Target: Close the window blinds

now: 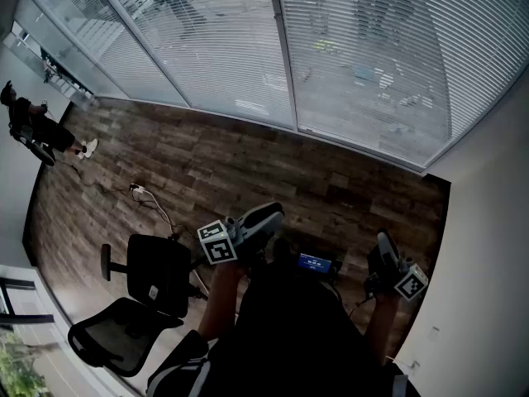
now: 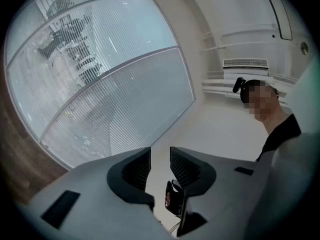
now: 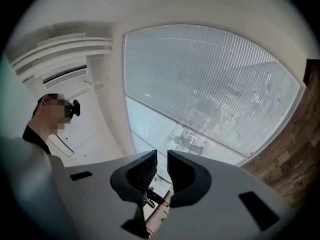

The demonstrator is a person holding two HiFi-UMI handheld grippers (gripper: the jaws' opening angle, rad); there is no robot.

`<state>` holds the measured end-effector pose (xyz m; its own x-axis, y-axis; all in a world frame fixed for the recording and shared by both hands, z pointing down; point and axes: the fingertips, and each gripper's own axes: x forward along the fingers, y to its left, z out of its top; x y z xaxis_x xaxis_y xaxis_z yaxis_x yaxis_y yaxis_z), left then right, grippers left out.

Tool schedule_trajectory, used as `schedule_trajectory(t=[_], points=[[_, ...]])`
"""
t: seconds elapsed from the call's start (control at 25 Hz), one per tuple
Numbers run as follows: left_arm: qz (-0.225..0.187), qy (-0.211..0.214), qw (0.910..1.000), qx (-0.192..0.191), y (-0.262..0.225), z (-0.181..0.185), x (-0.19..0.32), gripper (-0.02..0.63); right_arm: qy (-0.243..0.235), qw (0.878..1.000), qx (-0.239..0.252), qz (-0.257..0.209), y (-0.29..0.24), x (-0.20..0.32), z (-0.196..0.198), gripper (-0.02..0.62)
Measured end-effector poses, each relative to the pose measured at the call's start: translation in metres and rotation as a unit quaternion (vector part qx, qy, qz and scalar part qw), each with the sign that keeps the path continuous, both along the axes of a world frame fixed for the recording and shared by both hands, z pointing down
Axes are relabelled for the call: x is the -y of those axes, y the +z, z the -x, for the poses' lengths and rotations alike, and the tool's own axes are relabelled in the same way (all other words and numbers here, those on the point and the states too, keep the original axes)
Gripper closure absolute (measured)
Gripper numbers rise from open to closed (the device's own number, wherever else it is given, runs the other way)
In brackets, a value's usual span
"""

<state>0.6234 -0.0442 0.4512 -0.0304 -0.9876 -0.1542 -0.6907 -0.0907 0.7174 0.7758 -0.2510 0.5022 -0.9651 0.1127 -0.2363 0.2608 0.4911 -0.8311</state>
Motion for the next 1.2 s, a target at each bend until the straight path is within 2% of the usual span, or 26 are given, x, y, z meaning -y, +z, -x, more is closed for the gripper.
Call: schedule_trajectory(t=[0.8, 1.2], points=[[0.016, 0.012, 0.9996, 0.019, -0.01, -0.012, 0.009, 0.477, -0.009, 1.0, 0.012, -0.003, 0.002, 0.003, -0.001, 0.526], [0.014, -0.02, 0.9997, -0.003, 0.006, 0.024, -0.01, 0.477, -0.029, 1.0, -0.008, 0.002, 0.013, -0.006, 0.042, 0.526]])
